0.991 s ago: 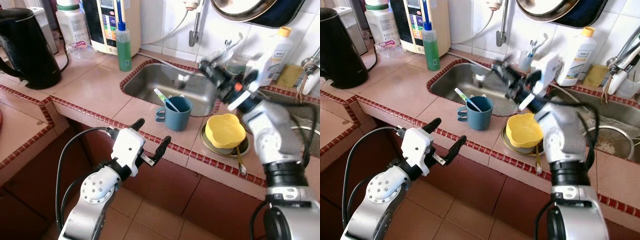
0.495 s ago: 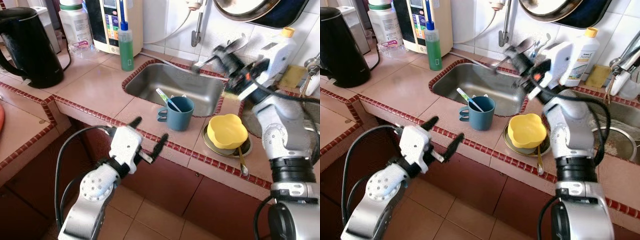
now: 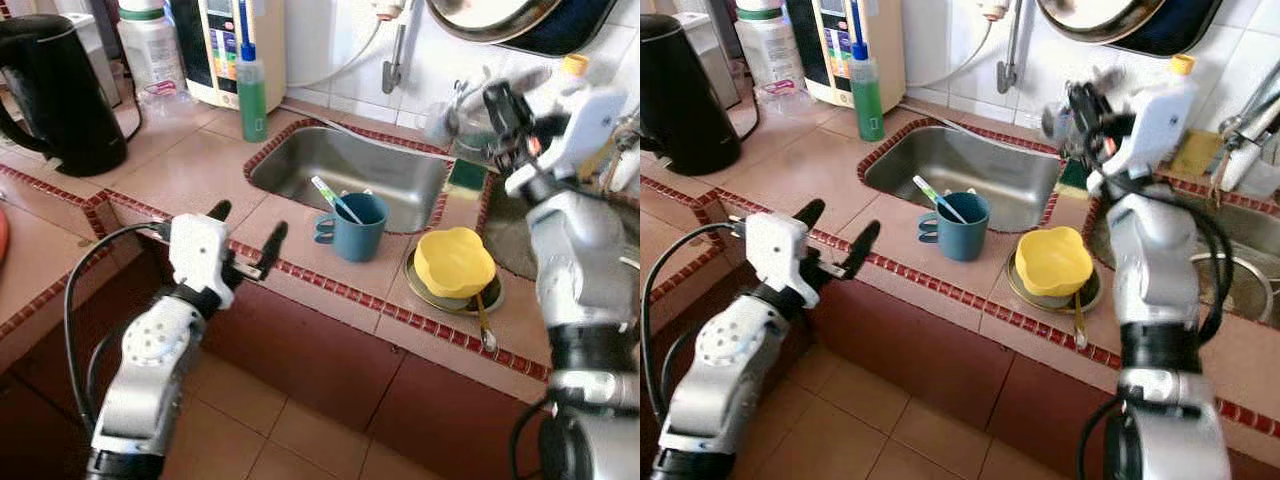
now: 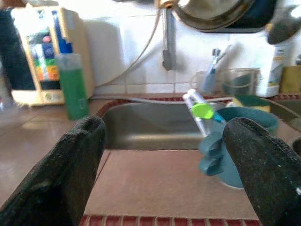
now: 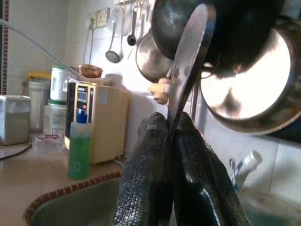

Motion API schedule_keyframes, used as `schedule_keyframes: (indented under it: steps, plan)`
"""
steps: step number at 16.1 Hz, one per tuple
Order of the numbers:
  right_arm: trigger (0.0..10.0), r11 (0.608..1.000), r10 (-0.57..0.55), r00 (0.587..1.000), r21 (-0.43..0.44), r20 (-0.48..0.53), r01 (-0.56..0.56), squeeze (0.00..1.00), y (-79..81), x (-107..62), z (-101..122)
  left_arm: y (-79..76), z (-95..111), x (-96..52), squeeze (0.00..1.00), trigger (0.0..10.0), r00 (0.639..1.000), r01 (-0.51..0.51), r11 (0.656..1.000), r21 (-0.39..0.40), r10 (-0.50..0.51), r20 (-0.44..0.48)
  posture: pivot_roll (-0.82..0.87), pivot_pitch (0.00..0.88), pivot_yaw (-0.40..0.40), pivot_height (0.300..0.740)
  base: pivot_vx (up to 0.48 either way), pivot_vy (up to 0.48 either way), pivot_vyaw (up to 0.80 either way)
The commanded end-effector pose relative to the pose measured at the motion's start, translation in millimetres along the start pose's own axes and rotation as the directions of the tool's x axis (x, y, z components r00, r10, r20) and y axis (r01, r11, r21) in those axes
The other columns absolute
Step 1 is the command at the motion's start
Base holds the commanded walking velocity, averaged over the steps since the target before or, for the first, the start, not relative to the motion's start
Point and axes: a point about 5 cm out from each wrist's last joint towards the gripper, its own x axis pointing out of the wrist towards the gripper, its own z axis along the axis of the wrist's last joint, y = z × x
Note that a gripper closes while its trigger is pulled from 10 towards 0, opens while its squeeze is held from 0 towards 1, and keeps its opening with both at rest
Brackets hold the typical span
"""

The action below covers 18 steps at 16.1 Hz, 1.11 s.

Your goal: Kitchen organization

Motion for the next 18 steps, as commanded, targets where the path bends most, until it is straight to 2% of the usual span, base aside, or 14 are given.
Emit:
schedule_keyframes:
  steps: [1,2,4,7,18]
  plan:
    - [10.0,1.0,-0.022,1.0,-0.014,0.017,0.022,0.0,0.3,-3.6,2.6,5.8,3.2,2.4,0.0,10.0,1.0,-0.011,1.0,-0.01,0.011,-0.002,-0.04,0.0,-0.02,0.74,0.0,0.0,0.0]
    - [10.0,0.999,-0.041,0.999,0.006,-0.005,0.041,0.0,6.4,-13.1,-6.7,9.9,1.2,1.5,0.0,10.0,1.0,-0.015,1.0,-0.008,0.015,-0.02,-0.05,0.0,-0.017,0.74,0.0,0.0,0.0]
    - [10.0,0.998,-0.055,0.998,0.019,-0.022,0.056,0.0,10.2,-18.7,-11.8,14.3,0.1,1.6,0.0,10.0,0.999,-0.022,1.0,-0.014,0.022,-0.03,-0.05,0.0,-0.015,0.74,0.0,0.0,0.0]
    - [10.0,0.998,-0.058,0.998,0.013,-0.027,0.058,0.0,11.0,-20.6,-11.6,15.6,0.9,2.4,0.0,10.0,1.0,-0.018,0.999,-0.029,0.017,-0.026,-0.05,0.0,-0.008,0.74,0.0,0.0,0.0]
    - [10.0,0.998,-0.06,0.998,0.007,-0.031,0.06,0.0,10.0,-18.8,-9.2,16.9,0.1,0.8,0.0,10.0,0.999,-0.02,0.999,-0.03,0.019,-0.038,-0.04,0.0,-0.009,0.74,0.287,0.0,0.0]
